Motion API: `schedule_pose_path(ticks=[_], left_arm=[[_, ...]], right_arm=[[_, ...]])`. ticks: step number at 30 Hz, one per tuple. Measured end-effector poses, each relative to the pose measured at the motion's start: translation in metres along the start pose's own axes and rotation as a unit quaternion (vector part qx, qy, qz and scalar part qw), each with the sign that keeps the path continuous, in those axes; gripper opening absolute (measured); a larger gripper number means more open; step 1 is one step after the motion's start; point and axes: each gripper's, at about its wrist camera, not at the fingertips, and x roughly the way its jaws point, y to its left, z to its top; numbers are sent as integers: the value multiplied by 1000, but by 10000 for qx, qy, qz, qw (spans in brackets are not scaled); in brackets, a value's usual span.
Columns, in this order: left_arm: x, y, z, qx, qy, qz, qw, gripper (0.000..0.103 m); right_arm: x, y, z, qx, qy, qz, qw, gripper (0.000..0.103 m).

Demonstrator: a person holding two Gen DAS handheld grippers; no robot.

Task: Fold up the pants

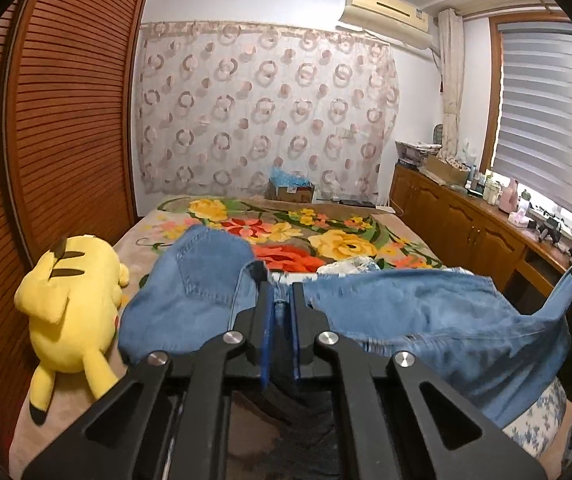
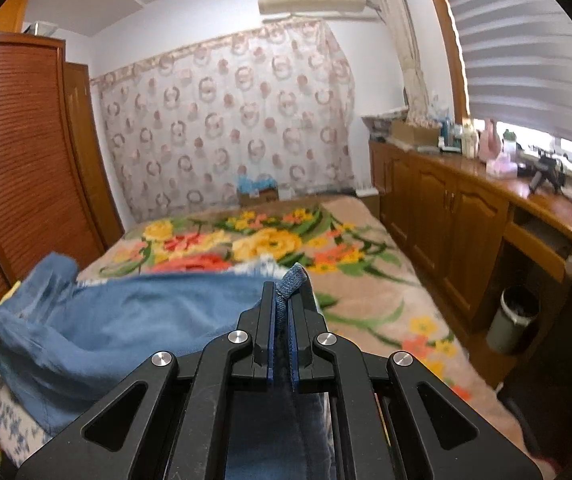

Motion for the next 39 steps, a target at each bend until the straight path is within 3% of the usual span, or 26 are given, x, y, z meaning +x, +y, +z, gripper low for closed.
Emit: schedule_pose_path(ticks=[9,23,29,35,39], left_arm=[[54,3,1,81,476,-44,9988,1],[85,0,36,173,406,-84,9990,1],[101,-5,65,322,201,13,9993,0],[135,3,75,334,398,45,9986,0],[148,2,60,354,841,-11,9958,2]], right_arm=[[55,11,10,-313,288,-160,9990,3],[84,15,53,-377,-73,-268,9989,3],[101,18,70,-526,-157,-349,9979,3],[146,19,68,-597,168,-387,9973,3],[182,19,48,-775,679,-558,9931,3]])
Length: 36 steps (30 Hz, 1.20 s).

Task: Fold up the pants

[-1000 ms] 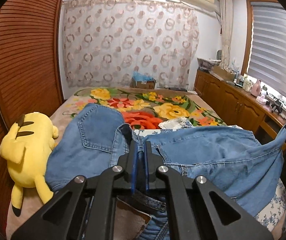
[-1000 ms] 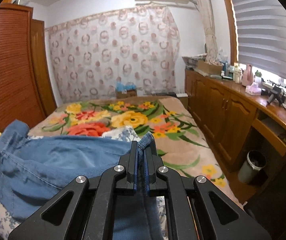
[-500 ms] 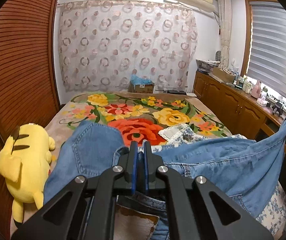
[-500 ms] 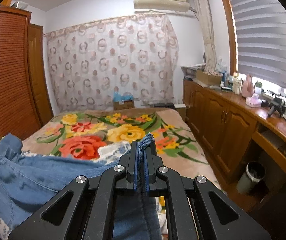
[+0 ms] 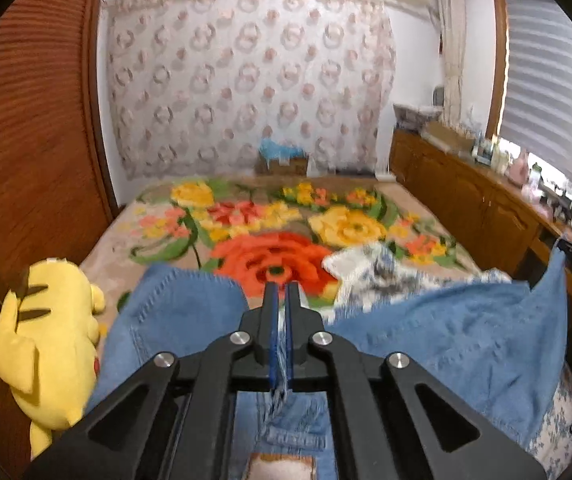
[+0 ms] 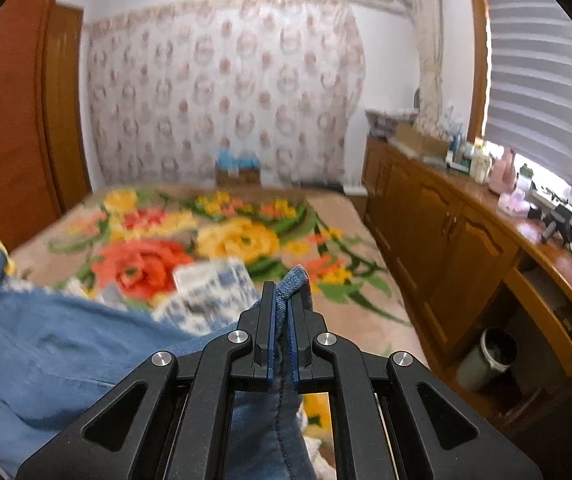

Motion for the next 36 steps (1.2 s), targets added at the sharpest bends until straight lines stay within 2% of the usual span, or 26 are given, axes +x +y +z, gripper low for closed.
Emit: schedule_pose_path(ticks=[3,7,10,14,19,22,23,25,27,29,36], left_arm=[[13,-5,-14,168,460,13,9988,11],[28,-16,-34,418,942,-29,9947,16],[36,-19,-44,456,1228,-103,9913,27],[41,-25,-51,568,1395,-131,9885,37],[49,-19,-57,493,1538,-7,9869,38],[52,-17,-59,431,1568,-94,9866,38],[52,-19,-60,469,1559,-109,9866,38],[52,-20,-60,543,1527,-122,9867,31],[50,-20,-61,602,1477,-16,9872,6],[43,-21,-60,628,1335,70,9890,1],[-9,-24,-51,534,555,177,9969,0]], right_arm=[[13,-1,-14,48,240,84,9997,3],[17,1,-30,67,377,146,9992,3],[16,4,-37,72,411,183,9990,3],[13,1,-40,108,431,211,9988,3],[13,2,-40,109,418,211,9988,3],[13,1,-41,128,425,207,9988,3],[13,2,-42,139,427,207,9988,3],[12,3,-46,156,430,197,9988,3],[12,2,-49,179,429,194,9987,3],[10,0,-52,218,424,188,9987,3],[-7,-8,-51,335,254,99,9991,3]])
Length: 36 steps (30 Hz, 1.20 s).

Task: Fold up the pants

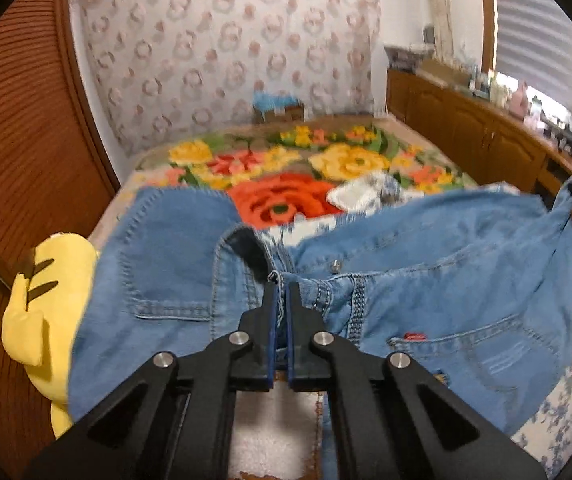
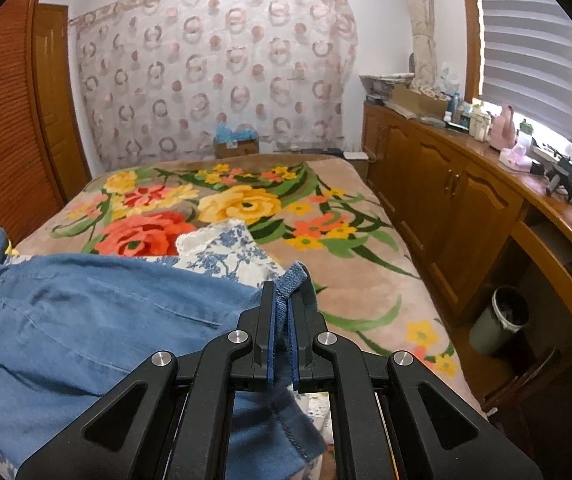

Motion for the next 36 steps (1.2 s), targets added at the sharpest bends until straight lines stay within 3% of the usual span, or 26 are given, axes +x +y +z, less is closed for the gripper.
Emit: schedule_pose_path(ticks=[6,13,18,22,28,32,36], left_arm=[[-16,19,28,-183,-452,108,9988,0],[7,40,55,-350,-590,251,9973,0],[31,45,66,-412,-483,277,9976,0],[44,40,62,-349,-325,253,9985,0],[39,33,58,-317,-219,226,9990,4],[29,27,55,-238,-182,85,9995,20],[14,15,49,-120,-260,-133,9995,36]], right_arm=[[-19,-9,21,86,-355,-61,9993,3],[-23,-3,58,-99,-586,-164,9981,3],[12,0,65,-195,-278,-239,9991,3],[44,4,52,-223,122,-187,9995,3],[48,7,36,-134,272,0,9995,3],[40,13,35,-169,276,26,9995,7],[29,16,34,-136,222,35,9997,25]])
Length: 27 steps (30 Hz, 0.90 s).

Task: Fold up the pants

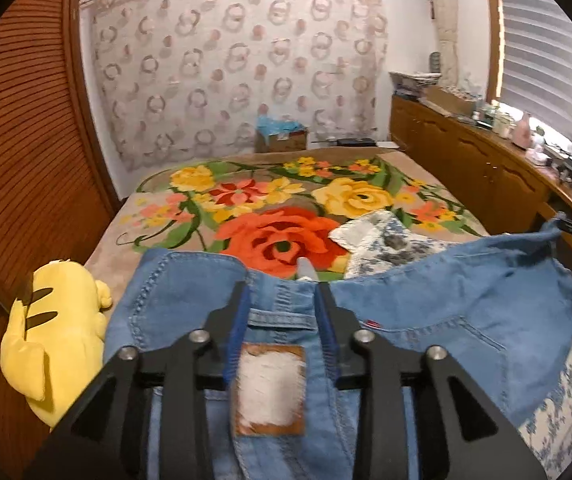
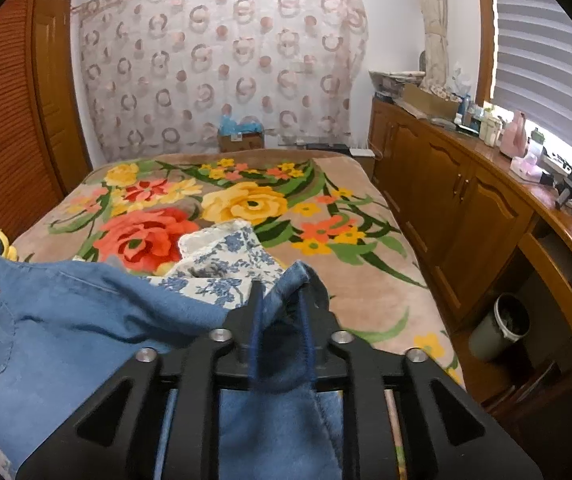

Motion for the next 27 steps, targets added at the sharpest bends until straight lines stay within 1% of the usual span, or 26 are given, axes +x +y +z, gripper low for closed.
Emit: schedule_pose_path(ticks=[1,3,6,8,13,15,19,27], left_arm=[[-3,-4,-2,22,15,-65,10000,36],[-7,-11,-5,58,27,-159,9999,41],[-12,-21,-10,109,74,-312,9994,43],[-14,-28,-15,117,115,-412,9990,44],[-20,-45,-33,145,199,-521,9983,44],[-22,-51,-41,166,239,-591,9978,44],[-28,-58,-57,171,306,-617,9975,44],[-42,-51,-84,126,412,-548,9976,44]], right_arm=[[-2,1,-1,5,-8,5,10000,31],[-7,2,-2,6,-19,12,10000,37],[-17,5,-7,16,-17,44,10000,42],[-24,6,-12,43,-6,118,9999,42],[-45,10,-30,64,96,315,9994,42],[-51,12,-40,74,157,362,9992,42],[-62,16,-61,50,309,383,9988,42],[-77,21,-100,100,608,461,9970,44]])
